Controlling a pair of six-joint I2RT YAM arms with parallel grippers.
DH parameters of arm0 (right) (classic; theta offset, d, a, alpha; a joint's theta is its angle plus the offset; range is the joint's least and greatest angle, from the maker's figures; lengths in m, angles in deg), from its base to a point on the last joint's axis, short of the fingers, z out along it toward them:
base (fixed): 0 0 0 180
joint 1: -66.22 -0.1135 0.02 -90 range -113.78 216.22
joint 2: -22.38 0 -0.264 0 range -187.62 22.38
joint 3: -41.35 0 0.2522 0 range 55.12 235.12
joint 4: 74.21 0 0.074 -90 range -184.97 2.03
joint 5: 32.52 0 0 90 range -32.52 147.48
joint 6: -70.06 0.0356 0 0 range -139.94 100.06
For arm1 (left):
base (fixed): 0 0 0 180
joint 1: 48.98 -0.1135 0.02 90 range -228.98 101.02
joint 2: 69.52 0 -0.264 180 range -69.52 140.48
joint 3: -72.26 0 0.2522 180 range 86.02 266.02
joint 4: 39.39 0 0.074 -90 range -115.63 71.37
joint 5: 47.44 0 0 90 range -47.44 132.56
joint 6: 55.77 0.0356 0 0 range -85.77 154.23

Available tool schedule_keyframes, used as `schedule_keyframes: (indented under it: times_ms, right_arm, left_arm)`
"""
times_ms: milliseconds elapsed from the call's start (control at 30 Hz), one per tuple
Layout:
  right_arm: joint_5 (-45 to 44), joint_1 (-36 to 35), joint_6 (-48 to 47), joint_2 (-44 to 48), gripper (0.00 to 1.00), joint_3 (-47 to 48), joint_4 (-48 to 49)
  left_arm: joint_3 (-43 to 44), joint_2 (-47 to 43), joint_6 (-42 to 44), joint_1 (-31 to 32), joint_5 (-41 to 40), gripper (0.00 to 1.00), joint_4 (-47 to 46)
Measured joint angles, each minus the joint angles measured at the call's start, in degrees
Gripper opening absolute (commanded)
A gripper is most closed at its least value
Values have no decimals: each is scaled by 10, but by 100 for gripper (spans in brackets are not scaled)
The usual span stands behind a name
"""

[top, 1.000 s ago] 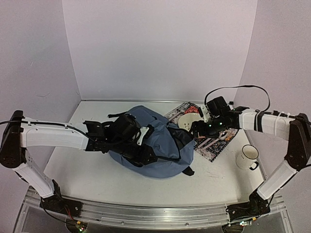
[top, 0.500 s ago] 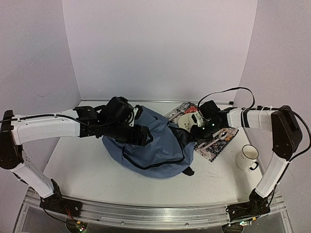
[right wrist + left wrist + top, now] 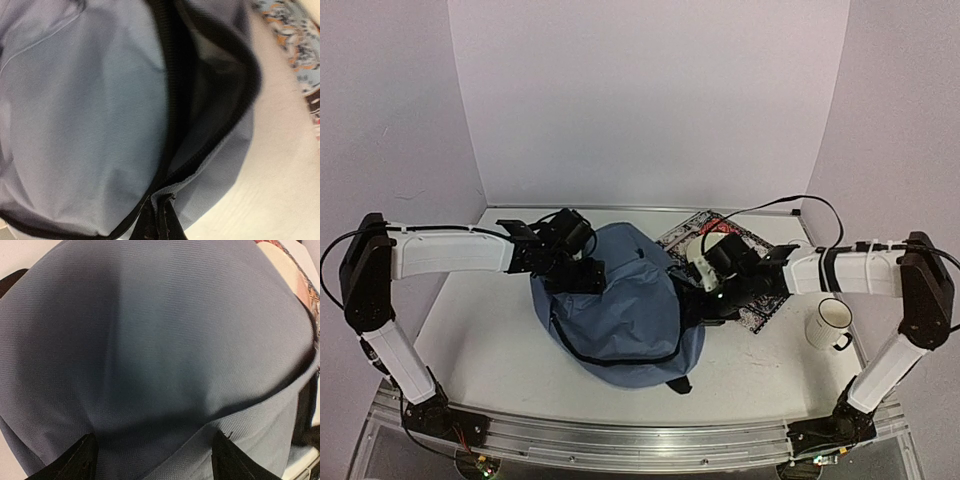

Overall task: Pack the student bag
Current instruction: Adjust the student bag at the center of the board, then hold the lower front pocket of the student bag.

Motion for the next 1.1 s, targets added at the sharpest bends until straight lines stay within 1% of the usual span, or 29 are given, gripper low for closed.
schedule_keyframes:
  times_ms: [133,233,267,333,500,633,767,933,1000,1100]
  right_arm:
    - [2,-85,32,3,0,2,11]
    - [8,-129,41,-3,0,16,7]
    - [11,-139,42,-7,2,25,6]
    - [16,-147,40,-15,9,42,4]
    - [22,-142,7,-17,36,78,-22]
    - [43,-106,-57,-13,49,119,-63]
    - [76,-36,-136,10,57,137,-86]
    - [111,64,-278,18,59,143,-100]
    - [130,91,-341,10,58,147,-106]
    - [156,114,-419,-27,56,174,-113]
  left_arm:
    - [4,14,10,-27,-15,80,-1]
    - [22,31,26,-50,-28,79,-1]
    - [29,38,32,-56,-30,79,-2]
    - [44,49,46,-65,-37,79,-1]
    - [74,61,91,-71,-44,78,1]
    - [95,57,120,-71,-36,78,6]
    - [107,36,127,-70,-14,78,18]
    - [140,22,122,-62,14,78,28]
    - [154,22,117,-51,27,78,30]
    - [181,29,109,-32,41,78,46]
